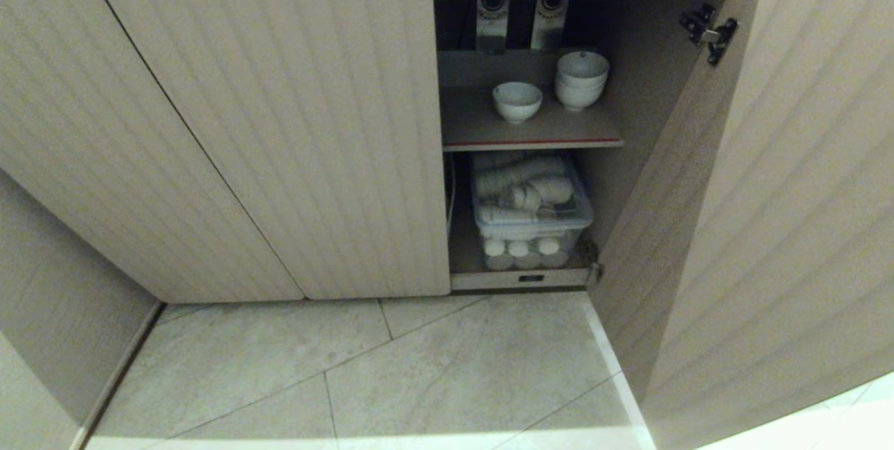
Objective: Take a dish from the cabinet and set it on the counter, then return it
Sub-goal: Close the cabinet door
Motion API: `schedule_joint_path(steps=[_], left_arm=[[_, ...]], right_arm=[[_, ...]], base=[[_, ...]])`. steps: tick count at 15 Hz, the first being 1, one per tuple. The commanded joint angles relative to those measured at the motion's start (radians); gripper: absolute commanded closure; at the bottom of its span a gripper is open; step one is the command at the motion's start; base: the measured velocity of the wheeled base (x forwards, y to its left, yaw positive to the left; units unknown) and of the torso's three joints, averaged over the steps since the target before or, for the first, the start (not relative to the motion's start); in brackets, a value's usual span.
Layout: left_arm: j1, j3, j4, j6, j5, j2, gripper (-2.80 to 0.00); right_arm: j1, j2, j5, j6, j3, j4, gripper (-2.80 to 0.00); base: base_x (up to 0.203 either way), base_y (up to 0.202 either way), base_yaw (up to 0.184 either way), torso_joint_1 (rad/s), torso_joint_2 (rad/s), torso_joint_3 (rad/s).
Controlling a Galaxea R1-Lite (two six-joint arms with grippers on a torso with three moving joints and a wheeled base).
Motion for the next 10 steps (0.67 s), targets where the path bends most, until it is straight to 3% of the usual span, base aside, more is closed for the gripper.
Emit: schedule_joint_path(steps=[1,7,10], left_arm=[[0.0,0.0,0.0,-0.001,0.001,0.0,0.0],[-0.001,0.0,-0.002,-0.001,0.0,0.0,0.0],[-0.001,0.0,-0.002,-0.001,0.001,0.0,0.0]], right_arm=[[0.0,0.001,0.001,0.0,0.0,0.0,0.0],[0.0,0.001,0.001,0.0,0.0,0.001,0.0],[0.0,0.001,0.001,0.0,0.0,0.001,0.0]], base=[[0.0,-0.195,0.0,0.002,0.01,0.004],[0.0,-0.194,0.0,0.001,0.0,0.002],[0.0,-0.085,0.0,0.001,0.0,0.002]])
